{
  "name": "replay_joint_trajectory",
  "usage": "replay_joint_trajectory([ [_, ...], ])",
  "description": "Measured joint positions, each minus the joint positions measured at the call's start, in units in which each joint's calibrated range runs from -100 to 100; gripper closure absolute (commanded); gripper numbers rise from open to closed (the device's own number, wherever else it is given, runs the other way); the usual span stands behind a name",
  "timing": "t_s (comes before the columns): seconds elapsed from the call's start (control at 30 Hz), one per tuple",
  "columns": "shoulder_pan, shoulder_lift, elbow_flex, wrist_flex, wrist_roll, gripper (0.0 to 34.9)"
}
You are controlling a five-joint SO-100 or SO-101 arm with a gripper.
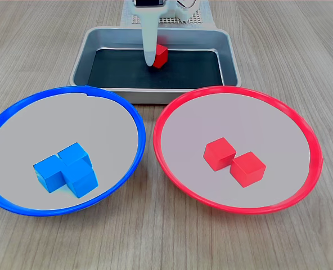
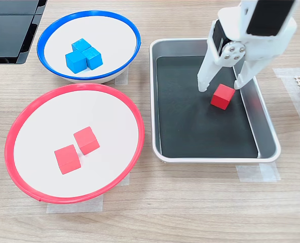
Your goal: Resolve any anomalies and move all blocks to matching dishes
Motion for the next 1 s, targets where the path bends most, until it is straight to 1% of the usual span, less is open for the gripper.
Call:
replay_joint_trajectory([
  [0.03, -0.5, 1.3, 0.0, -0.7, -0.3, 17.3],
  [0.07, -0.7, 1.6, 0.0, -0.7, -0.1, 18.0],
  [0.17, -1.1, 2.5, 0.0, -1.4, -0.7, 17.6],
  [0.27, -2.6, 2.6, 0.0, -2.9, -0.7, 18.1],
  [0.33, -2.3, 2.7, 0.2, -3.7, -1.0, 18.2],
  [0.4, -4.0, 2.7, 0.8, -4.9, -1.3, 18.5],
  [0.47, -3.4, 3.2, 1.2, -6.6, -1.3, 18.9],
  [0.57, -4.5, 4.1, 1.3, -8.3, -1.5, 19.1],
  [0.67, -4.2, 5.5, 1.2, -9.5, -2.2, 20.1],
  [0.77, -5.0, 7.0, -0.1, -10.1, -2.7, 22.0],
  [0.87, -4.9, 8.7, -1.7, -10.4, -3.0, 24.9],
  [0.93, -4.9, 9.8, -2.9, -10.4, -3.0, 27.1],
  [1.0, -4.9, 10.3, -3.4, -10.6, -3.1, 30.2],
])
